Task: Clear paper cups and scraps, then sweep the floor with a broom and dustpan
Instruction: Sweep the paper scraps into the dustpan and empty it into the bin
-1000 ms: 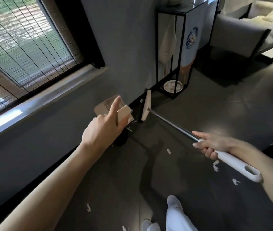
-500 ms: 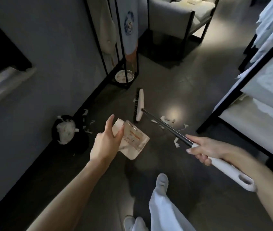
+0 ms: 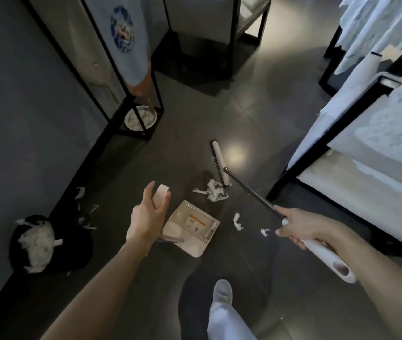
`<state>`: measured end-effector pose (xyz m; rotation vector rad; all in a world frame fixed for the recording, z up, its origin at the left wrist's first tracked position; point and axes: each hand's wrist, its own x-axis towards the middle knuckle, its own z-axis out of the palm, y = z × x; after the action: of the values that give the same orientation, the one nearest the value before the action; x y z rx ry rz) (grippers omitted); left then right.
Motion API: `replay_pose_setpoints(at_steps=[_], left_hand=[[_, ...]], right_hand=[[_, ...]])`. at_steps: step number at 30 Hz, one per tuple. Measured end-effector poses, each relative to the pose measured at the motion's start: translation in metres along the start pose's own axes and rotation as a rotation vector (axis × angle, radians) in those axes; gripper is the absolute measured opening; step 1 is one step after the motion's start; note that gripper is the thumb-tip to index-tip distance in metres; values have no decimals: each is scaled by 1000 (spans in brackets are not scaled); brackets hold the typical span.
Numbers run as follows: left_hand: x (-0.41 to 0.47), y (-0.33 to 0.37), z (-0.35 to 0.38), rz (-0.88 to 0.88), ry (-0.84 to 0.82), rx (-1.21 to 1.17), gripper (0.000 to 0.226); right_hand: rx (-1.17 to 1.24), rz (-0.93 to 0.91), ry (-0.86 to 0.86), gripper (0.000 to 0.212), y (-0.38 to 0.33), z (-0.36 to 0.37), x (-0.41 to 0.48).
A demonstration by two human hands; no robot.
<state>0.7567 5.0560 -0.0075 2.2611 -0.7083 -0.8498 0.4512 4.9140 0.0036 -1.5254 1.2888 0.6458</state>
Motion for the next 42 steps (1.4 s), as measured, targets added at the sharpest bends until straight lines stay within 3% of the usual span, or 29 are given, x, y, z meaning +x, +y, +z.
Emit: replay_pose_setpoints(at_steps=[6,9,12,16,20,27,31,37,42], left_hand=[[78,33,8,130,45,-3,52],[117,46,-1,171,24,-7,46],[144,48,-9,224,-57,33,43],[174,48,-21,319,-186,103,42],[197,52,-36,403,-298,134,46],[220,56,-48,563,-511,77,39],[236,84,-32,682,-599,91,29],[259,127,13,799,-685,207,34],[279,173,50,780,-710,179,25]], right_hand=[[-190,186,52,79,-12,-5,71],[-184,262,-57,74,-17,8,85],[-195,285,-135,90,-23,21,80],[-62,267,-198,92,-38,35,53],[49,251,-125,85,-59,56,24],[454,280,26,83,-102,96,3],[606,347,162,82,-109,90,8],[654,406,315,75,-90,49,44],[882,469,259,54,-73,35,90]])
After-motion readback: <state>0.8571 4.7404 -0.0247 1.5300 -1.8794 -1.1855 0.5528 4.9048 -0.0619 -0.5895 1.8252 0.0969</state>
